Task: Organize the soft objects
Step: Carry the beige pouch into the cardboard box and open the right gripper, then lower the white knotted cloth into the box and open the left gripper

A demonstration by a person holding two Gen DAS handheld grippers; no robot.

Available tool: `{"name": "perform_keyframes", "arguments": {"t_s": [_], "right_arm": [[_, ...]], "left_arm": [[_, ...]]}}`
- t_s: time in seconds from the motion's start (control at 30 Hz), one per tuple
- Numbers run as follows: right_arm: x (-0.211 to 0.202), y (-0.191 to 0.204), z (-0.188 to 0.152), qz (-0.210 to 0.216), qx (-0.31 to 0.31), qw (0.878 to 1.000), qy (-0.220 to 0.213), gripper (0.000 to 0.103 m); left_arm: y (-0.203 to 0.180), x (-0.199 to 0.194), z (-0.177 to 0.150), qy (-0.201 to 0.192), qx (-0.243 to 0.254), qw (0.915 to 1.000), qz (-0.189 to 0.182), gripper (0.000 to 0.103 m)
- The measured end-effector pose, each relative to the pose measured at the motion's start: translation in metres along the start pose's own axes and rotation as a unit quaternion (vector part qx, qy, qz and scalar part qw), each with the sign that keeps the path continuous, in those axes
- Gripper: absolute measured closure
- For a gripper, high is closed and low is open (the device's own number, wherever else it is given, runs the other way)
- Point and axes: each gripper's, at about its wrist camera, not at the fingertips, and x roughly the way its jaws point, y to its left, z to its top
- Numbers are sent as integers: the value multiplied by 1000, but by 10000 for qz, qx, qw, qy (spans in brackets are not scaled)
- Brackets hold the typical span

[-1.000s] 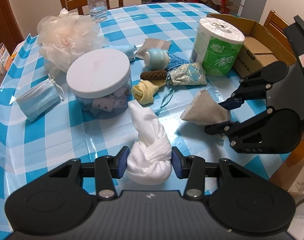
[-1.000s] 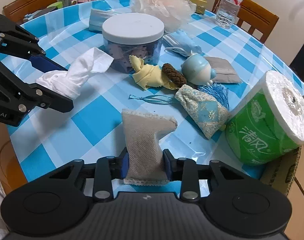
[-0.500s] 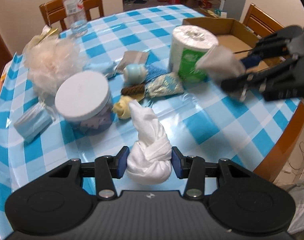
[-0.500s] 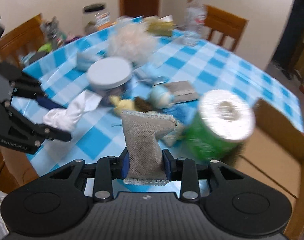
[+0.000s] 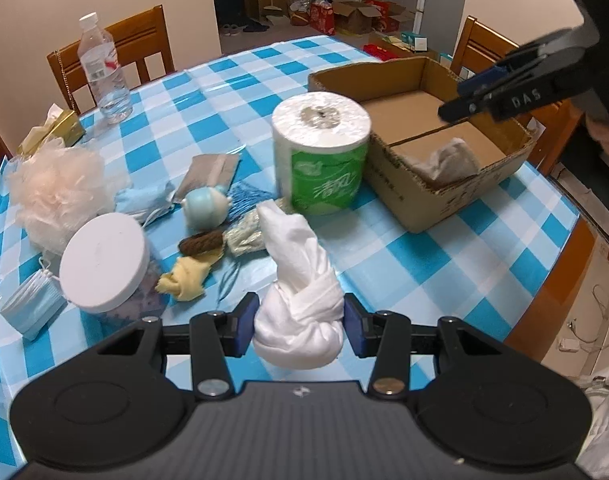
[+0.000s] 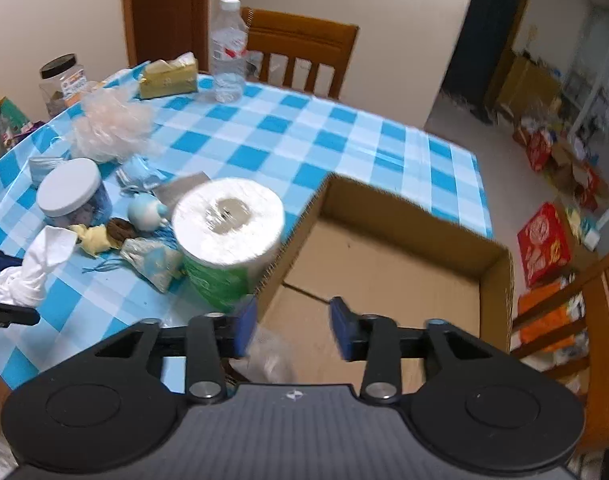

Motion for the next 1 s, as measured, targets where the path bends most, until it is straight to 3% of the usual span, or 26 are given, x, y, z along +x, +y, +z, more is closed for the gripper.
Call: {"name": "perform_keyframes", "arguments": {"t_s": [0.03,0.17,0.3,0.43,0.9,0.97,1.0], "right_arm": [[2,-5,-3,39,86,10000,26,34],[2,-12,-15,162,118,9998,7,16],[-2,-18,-25,239,128,9996,-15,12],[-5,-25,-36,335,271,9991,-51,1],[-22,-50,-72,289,609,9975,-212,0],[-25,-54,-74,276,636,9973,-235,0],[-25,-56,-74,266,652,9972,-248,0]], "left_arm": [[-3,1,2,-1,-9,10000,15,59],[-15,4,12,0,45,10000,39,59],[-30,8,30,-67,206,9998,36,59],[-49,15,59,-213,408,9989,-9,59],[-108,76,165,-621,911,9934,-307,58],[-111,86,172,-632,892,9935,-306,53],[-112,91,173,-649,877,9936,-283,38]]}}
